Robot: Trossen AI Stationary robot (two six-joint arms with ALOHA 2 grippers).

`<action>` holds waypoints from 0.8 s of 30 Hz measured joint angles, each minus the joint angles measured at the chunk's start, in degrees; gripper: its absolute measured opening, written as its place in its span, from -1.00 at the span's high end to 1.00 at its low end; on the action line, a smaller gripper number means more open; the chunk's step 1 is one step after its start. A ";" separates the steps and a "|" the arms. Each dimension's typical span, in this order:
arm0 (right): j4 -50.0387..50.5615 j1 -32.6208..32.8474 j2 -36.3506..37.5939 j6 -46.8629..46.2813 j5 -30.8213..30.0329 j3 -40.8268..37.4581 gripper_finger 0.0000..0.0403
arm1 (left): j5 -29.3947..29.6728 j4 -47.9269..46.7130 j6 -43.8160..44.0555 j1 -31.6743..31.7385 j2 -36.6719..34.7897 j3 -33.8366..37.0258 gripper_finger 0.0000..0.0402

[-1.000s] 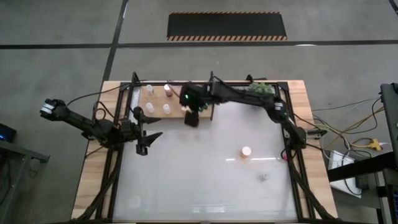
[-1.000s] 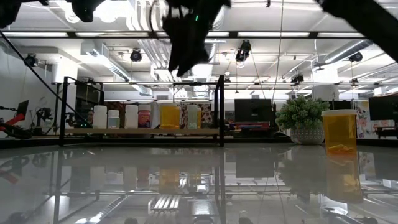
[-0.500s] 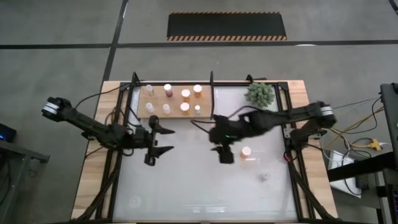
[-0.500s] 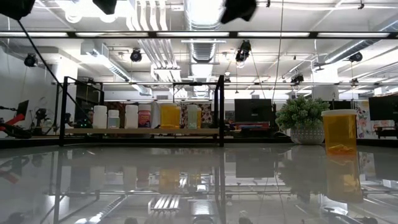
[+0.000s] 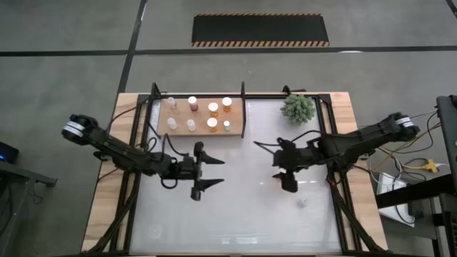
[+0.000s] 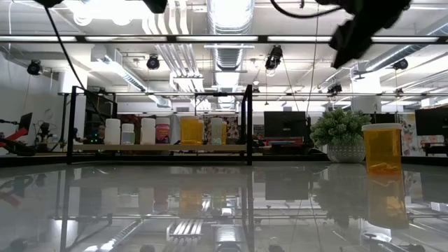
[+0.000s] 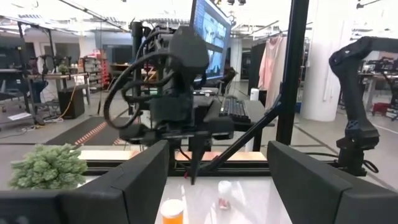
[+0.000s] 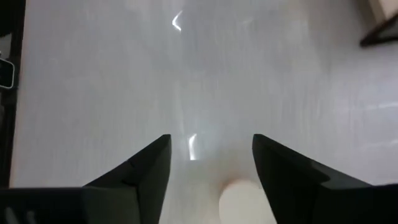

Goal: Pick and place medicine bottles onto shelf by color
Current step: Put the orange pill bottle on the shelf

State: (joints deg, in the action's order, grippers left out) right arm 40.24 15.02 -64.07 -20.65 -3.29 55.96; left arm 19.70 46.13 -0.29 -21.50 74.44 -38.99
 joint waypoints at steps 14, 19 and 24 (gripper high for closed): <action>0.13 6.77 6.86 -1.50 -7.27 -14.53 -0.48 | 0.23 -0.07 -0.05 0.00 2.36 -3.47 -0.27; -3.22 7.75 6.93 -2.31 -9.57 -17.41 -0.43 | 0.34 -0.08 -0.30 0.02 2.34 -3.41 -0.27; -5.98 7.73 6.54 -2.37 -11.90 -20.64 -0.41 | 0.44 -0.08 -1.56 0.04 2.34 -3.40 -0.27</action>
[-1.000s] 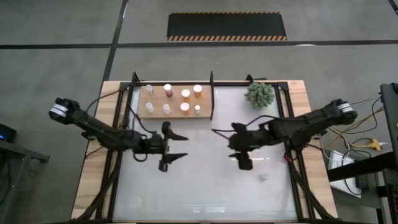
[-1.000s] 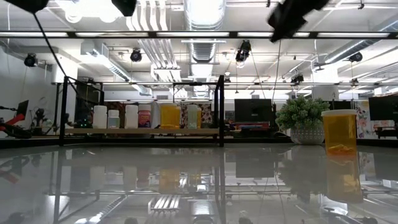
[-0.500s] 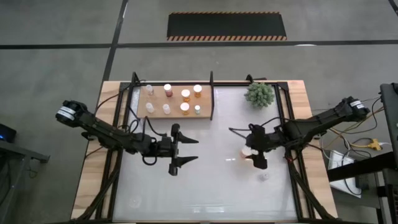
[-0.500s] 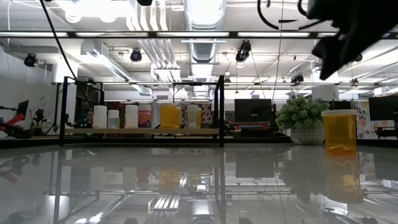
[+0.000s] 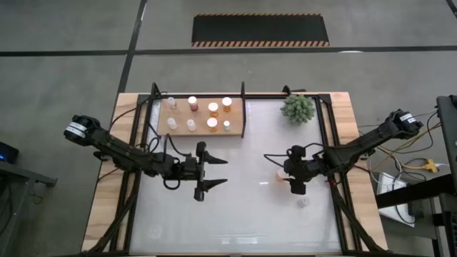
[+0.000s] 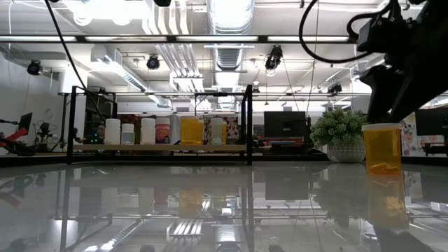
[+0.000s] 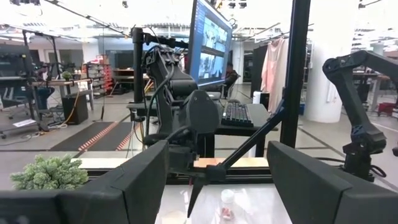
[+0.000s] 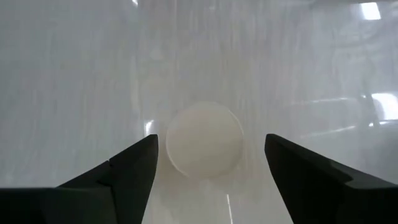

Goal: Pick and place medicine bottles onto shelf by color
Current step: Put the orange pill bottle on the shelf

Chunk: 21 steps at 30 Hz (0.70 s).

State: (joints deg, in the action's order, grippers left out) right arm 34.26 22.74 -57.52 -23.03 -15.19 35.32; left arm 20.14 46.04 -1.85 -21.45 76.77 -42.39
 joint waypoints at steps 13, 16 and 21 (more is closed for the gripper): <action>-9.12 0.00 -0.75 0.02 -1.50 -5.88 -0.30 | 0.15 0.02 -0.54 0.07 -0.04 0.04 -0.27; -9.83 0.00 -0.78 0.01 -1.55 -6.93 -0.21 | 0.26 0.02 -0.54 0.07 -0.04 0.04 -0.27; -9.75 0.00 -0.78 0.02 -2.13 -7.62 -0.04 | 0.26 0.04 -0.48 0.07 -0.04 0.04 -0.27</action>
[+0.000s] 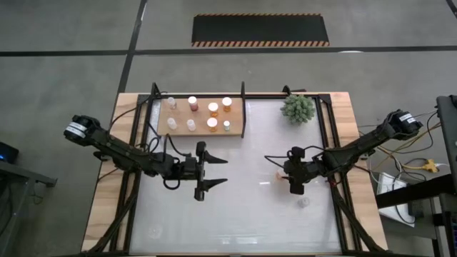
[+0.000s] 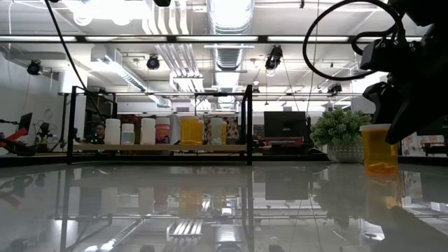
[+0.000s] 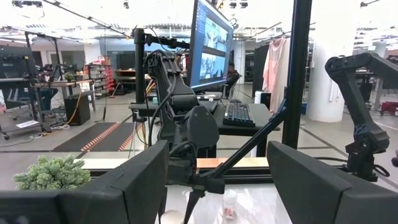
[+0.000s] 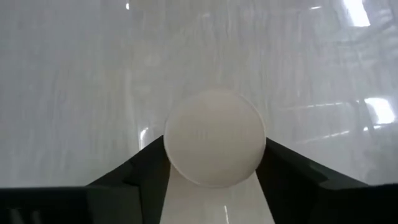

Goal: Pick and place medicine bottles onto shelf by color
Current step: Put the orange pill bottle on the shelf

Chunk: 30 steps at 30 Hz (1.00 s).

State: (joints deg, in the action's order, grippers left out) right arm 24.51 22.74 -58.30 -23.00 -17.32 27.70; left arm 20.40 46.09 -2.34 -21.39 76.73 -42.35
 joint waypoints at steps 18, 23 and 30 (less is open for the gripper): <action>-6.14 -0.02 -0.43 3.85 -2.32 3.47 0.16 | 0.02 0.05 0.51 0.00 -0.04 0.00 -0.27; -11.70 -1.55 -5.49 9.57 -2.33 8.40 0.16 | 0.02 0.33 0.49 0.00 -0.04 -0.40 -0.27; -13.35 -5.41 -19.24 17.03 -2.06 18.88 0.16 | 2.86 0.22 0.58 -0.04 -0.04 -0.46 -0.27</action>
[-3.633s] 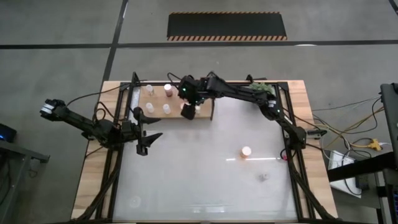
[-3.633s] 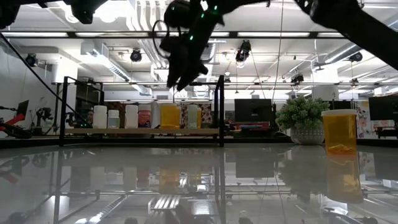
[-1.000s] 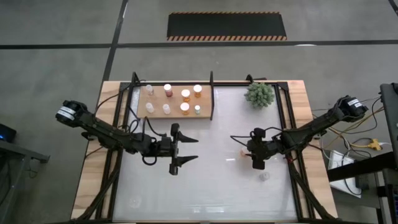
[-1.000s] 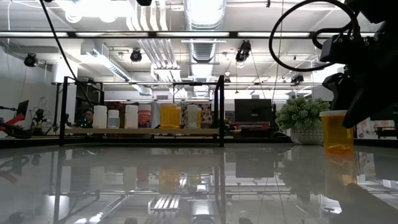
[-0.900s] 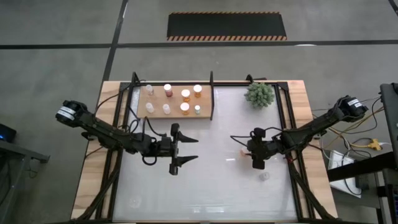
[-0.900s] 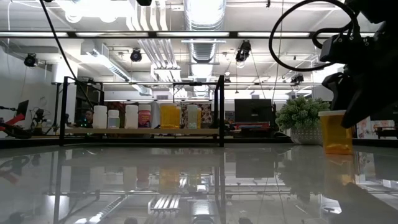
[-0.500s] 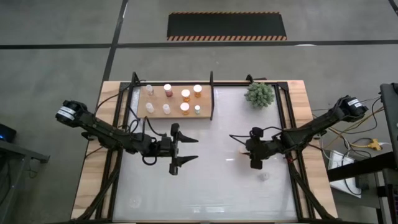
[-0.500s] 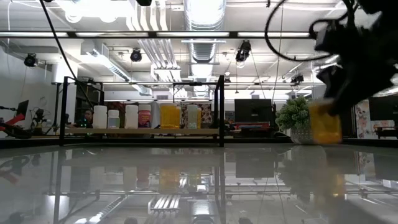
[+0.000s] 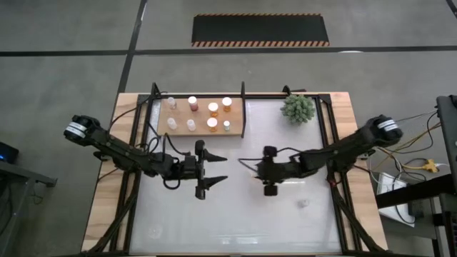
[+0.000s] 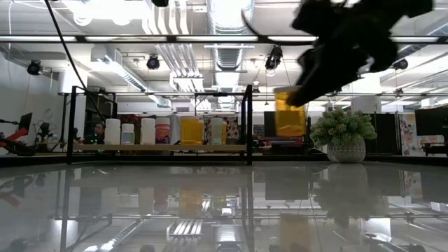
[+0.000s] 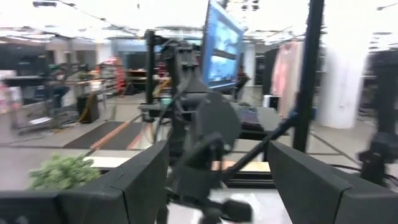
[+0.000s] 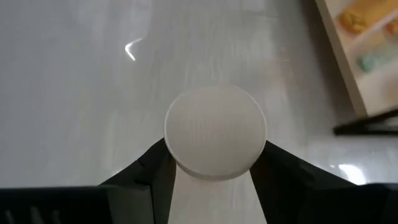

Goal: Pick and place medicine bottles onto shelf by color
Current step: Put the orange pill bottle on the shelf

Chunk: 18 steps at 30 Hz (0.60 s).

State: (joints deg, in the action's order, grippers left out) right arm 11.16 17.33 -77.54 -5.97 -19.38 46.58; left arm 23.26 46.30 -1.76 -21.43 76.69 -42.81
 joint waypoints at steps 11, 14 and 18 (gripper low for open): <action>-2.28 -5.58 -15.80 5.37 13.82 14.61 0.16 | 2.63 -2.14 4.46 -1.86 -2.74 0.00 -0.27; -2.52 -6.15 -19.25 5.97 14.93 17.70 0.16 | 2.74 -4.20 4.48 -2.83 -4.64 0.09 -0.27; -3.06 -6.73 -23.24 6.61 15.08 21.23 0.16 | 2.85 -6.74 4.46 -3.87 -6.26 0.15 -0.27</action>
State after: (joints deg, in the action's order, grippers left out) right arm 8.10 10.60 -100.78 0.64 -4.29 67.81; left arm 26.11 39.57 2.70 -25.30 70.42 -42.66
